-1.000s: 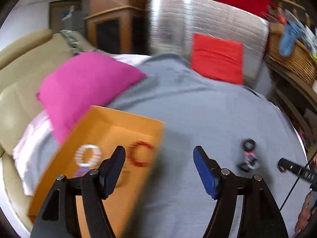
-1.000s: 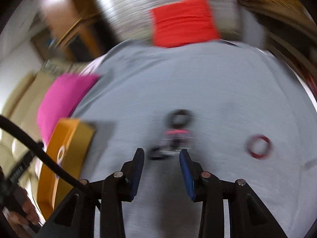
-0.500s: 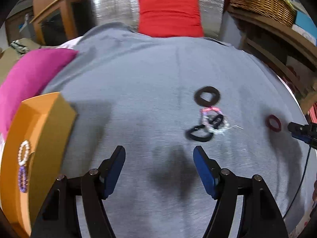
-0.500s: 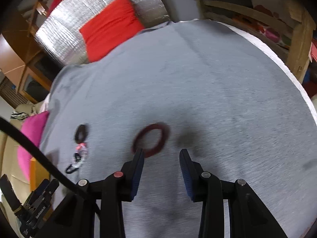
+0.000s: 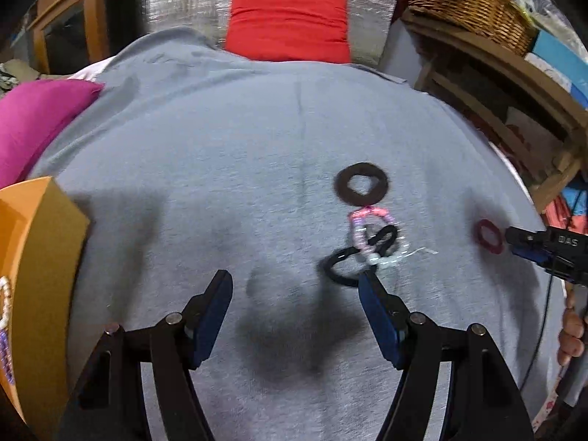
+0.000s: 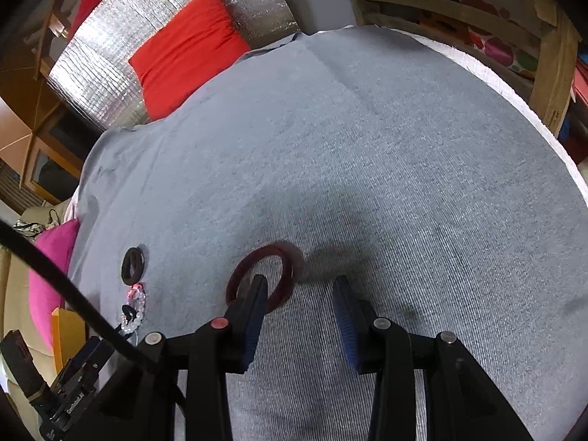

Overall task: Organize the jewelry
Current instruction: 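Grasp the maroon ring with the right tool while the left tool grasps the black hair tie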

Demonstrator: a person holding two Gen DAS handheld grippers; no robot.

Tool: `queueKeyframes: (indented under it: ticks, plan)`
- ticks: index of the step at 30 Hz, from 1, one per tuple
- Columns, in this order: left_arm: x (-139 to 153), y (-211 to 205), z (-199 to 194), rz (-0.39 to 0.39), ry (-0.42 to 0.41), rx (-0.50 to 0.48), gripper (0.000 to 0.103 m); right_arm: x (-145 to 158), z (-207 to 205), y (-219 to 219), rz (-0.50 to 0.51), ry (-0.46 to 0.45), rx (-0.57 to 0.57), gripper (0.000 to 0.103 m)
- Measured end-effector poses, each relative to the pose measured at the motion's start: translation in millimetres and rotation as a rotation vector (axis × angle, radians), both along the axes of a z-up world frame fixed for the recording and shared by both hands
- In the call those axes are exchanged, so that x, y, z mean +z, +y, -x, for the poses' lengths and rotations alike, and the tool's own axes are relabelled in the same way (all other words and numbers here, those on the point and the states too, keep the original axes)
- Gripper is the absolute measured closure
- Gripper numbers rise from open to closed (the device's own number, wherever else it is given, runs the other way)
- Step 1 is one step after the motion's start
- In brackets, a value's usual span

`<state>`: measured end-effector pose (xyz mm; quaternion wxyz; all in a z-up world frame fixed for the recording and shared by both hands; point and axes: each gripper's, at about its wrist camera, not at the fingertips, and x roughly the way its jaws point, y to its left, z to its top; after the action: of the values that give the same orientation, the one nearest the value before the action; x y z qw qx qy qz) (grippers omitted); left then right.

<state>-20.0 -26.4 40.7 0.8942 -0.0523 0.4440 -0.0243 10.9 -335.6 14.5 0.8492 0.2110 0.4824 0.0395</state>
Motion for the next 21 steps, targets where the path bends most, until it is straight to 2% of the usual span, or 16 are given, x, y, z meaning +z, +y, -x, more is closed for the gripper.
queueKeyframes:
  ticks: [6, 8, 10, 12, 15, 17, 18, 20, 21]
  plan:
    - [1, -20, -9, 0.027, -0.030, -0.077, 0.031, 0, -4, 15, 0.036, -0.013, 0.027, 0.064]
    - [1, -25, -12, 0.029, -0.034, -0.088, 0.031, 0, -4, 22, 0.077, -0.017, 0.044, 0.072]
    - [-1, -28, -16, 0.038, -0.031, -0.093, 0.031, -2, -4, 30, 0.117, -0.015, 0.066, 0.088]
    - [-5, -28, -21, 0.060, -0.029, -0.098, 0.031, -1, -3, 40, 0.181, -0.022, 0.081, 0.092]
    - [-12, -31, -27, 0.078, -0.017, -0.116, 0.033, 0, 1, 49, 0.220, -0.030, 0.103, 0.095]
    - [-14, -33, -27, 0.056, -0.007, -0.123, 0.053, 2, 2, 55, 0.222, -0.032, 0.120, 0.096]
    - [-14, -33, -25, 0.045, -0.010, -0.125, 0.058, 3, 3, 58, 0.220, -0.035, 0.133, 0.096]
    - [-13, -30, -22, 0.068, 0.000, -0.146, 0.080, 5, 3, 61, 0.202, -0.039, 0.148, 0.096]
    - [-13, -26, -19, 0.083, 0.015, -0.152, 0.081, 6, 4, 62, 0.180, -0.041, 0.159, 0.096]
